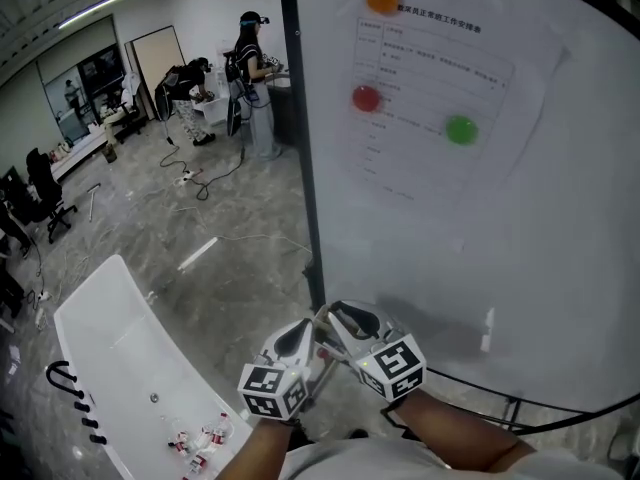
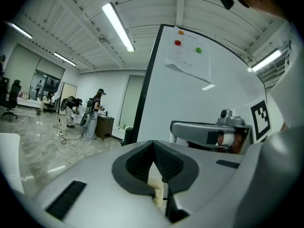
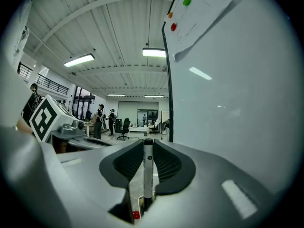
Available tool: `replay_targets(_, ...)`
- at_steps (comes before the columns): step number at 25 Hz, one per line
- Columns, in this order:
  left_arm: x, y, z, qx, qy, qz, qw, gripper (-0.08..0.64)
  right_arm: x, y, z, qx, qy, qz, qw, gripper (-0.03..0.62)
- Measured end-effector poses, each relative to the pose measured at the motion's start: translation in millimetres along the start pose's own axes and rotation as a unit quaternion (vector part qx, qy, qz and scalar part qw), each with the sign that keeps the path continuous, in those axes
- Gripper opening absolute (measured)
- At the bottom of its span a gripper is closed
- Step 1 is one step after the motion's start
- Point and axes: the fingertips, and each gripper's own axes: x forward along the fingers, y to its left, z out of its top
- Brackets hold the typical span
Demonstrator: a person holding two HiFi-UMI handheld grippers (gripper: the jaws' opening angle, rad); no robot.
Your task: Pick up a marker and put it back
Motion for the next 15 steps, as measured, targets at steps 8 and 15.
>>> replay_targets(8,-2.3,-3.8,9.9,-0.003,-0.017,0.004,0.9998,0.003,-2.9,-0.5,5.3,0.002,-0.003,0.002,1.0,0.067)
replay_targets(15,-3.1,-1.0,3.6,-0.006,-0.017,0.006,0.9998,0.003,-1.5,2.4,0.2,0.005,-0.004,0.006,1.0,0.067)
